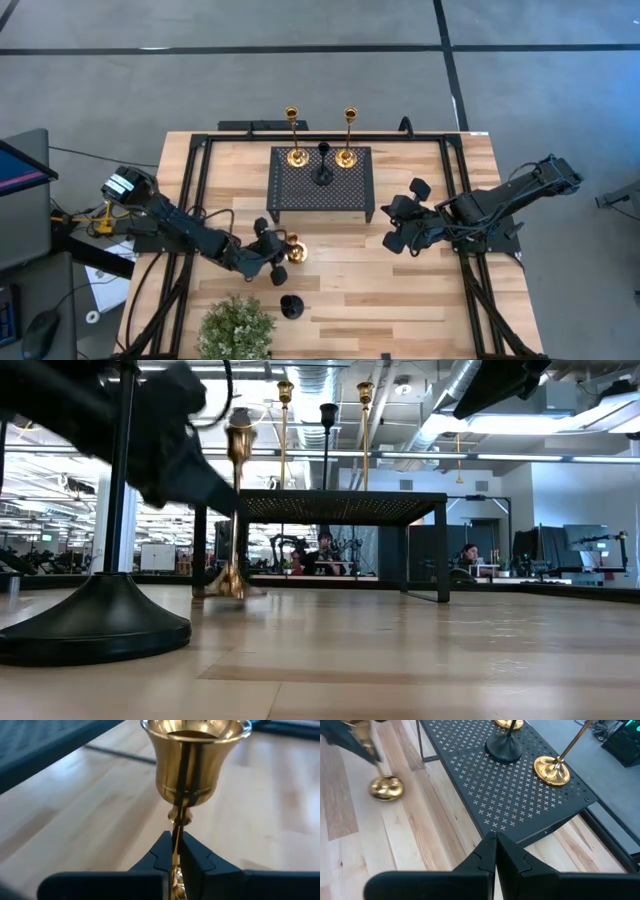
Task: Pick & Place candle stick holders
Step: Put the small gold candle holder on the shelf
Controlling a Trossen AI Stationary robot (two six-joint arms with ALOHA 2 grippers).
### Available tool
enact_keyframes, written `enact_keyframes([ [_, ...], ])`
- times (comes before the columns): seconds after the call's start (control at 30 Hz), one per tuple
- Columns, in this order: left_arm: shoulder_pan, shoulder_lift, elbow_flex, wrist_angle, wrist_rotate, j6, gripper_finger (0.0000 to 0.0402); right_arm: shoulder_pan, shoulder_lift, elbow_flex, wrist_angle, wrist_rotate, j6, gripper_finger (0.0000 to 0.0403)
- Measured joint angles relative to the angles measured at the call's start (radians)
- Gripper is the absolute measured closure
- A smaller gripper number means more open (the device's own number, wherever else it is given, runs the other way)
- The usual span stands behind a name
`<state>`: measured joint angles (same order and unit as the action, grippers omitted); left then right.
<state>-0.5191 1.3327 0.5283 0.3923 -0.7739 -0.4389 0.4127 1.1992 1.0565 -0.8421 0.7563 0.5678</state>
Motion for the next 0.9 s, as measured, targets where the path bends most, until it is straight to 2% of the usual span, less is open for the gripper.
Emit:
enact_keyframes([
  [0.13, -0.046, -0.097, 0.001, 0.003, 0.014, 0.038, 0.0386, 0.0, 0.0, 0.0, -0.003, 0.0, 0.0, 0.0403],
  [0.37, -0.083, -0.261, 0.024, -0.004, 0.043, 0.213, 0.0387, 0.0, 0.0, 0.0, -0.003, -0.009, 0.001, 0.0403],
  [0.7, -0.084, -0.375, 0.109, -0.017, 0.065, 0.507, 0.0388, 0.0, 0.0, 0.0, -0.003, -0.06, 0.01, 0.0403],
  [0.77, -0.082, -0.385, 0.118, -0.018, 0.045, 0.555, 0.0388, 0.001, 0.0, 0.0, -0.003, -0.06, 0.01, 0.0403],
  [0.9, -0.07, -0.396, 0.13, -0.018, -0.071, 0.629, 0.0387, 0.001, 0.0, 0.0, -0.005, -0.06, 0.009, 0.0403],
])
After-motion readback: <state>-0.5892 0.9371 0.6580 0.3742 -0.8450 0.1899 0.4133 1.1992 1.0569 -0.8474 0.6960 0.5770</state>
